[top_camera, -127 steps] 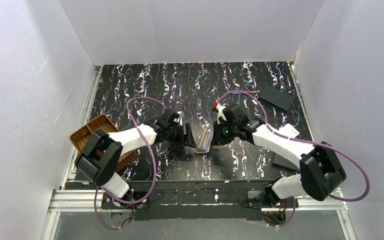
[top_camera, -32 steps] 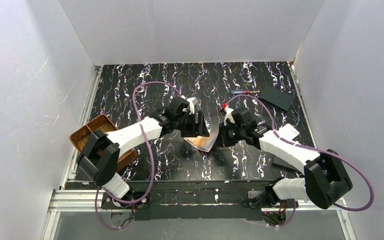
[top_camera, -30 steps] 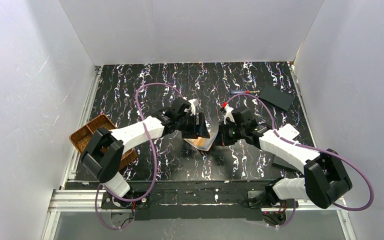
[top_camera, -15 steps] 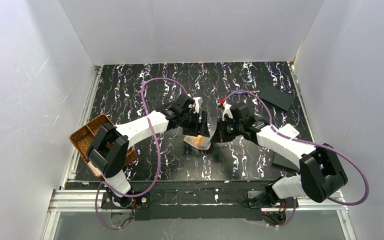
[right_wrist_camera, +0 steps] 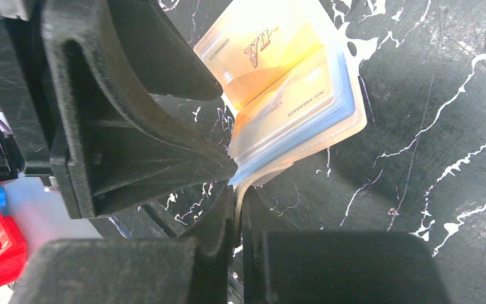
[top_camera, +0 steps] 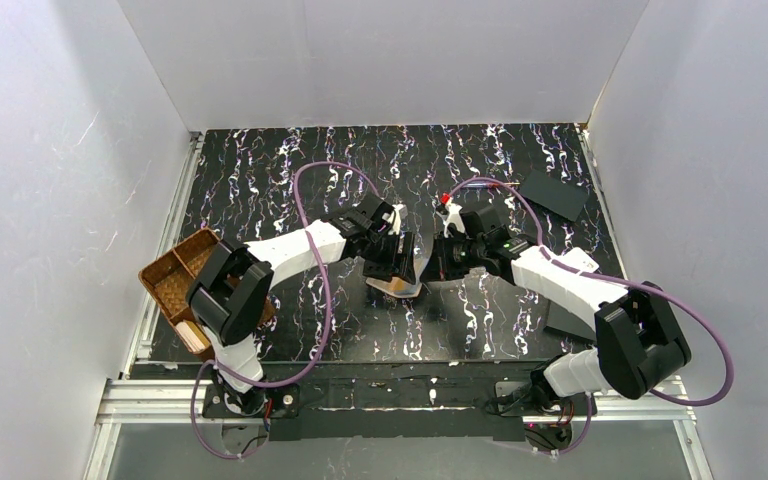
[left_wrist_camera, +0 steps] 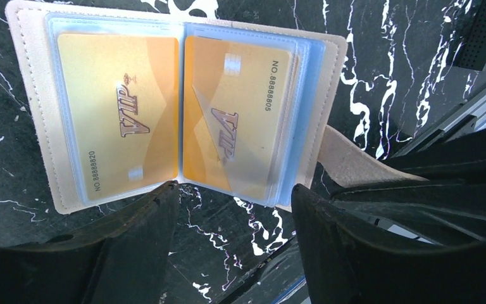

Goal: Put the credit cards into the card holder
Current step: Open the card holder at the center of the board.

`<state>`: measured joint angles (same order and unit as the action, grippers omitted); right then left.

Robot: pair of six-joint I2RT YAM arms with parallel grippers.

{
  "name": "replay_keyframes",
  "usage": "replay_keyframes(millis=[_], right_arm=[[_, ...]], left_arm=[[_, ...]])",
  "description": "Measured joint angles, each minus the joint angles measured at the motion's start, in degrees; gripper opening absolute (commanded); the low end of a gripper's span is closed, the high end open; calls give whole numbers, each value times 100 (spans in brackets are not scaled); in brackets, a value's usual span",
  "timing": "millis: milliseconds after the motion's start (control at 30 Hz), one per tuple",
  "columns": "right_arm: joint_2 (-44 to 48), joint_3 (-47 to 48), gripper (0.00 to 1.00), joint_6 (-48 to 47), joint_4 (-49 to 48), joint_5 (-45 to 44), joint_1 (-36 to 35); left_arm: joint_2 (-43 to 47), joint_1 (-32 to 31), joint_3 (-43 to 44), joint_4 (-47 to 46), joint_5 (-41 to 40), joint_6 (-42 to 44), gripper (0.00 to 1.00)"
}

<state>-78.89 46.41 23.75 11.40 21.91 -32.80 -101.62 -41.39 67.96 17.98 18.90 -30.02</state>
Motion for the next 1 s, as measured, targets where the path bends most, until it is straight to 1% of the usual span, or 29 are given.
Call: replay_keyframes(millis=[167, 300, 433, 833, 1000], right_arm=[[0, 0, 1, -2, 2, 37, 17], [0, 0, 1, 0, 7, 37, 17], [0, 0, 1, 0, 7, 39, 22], [94, -13, 1, -136, 175, 9, 111], [155, -85, 1, -356, 326, -144, 179]], left_arm=[[-136, -31, 2, -2, 2, -4, 65], [-221, -70, 2, -4, -2, -17, 72], [-227, -76, 2, -4, -9, -48, 74], [-232, -107, 35, 302, -686, -107, 61], [-26, -74, -140, 223, -920, -149, 59]])
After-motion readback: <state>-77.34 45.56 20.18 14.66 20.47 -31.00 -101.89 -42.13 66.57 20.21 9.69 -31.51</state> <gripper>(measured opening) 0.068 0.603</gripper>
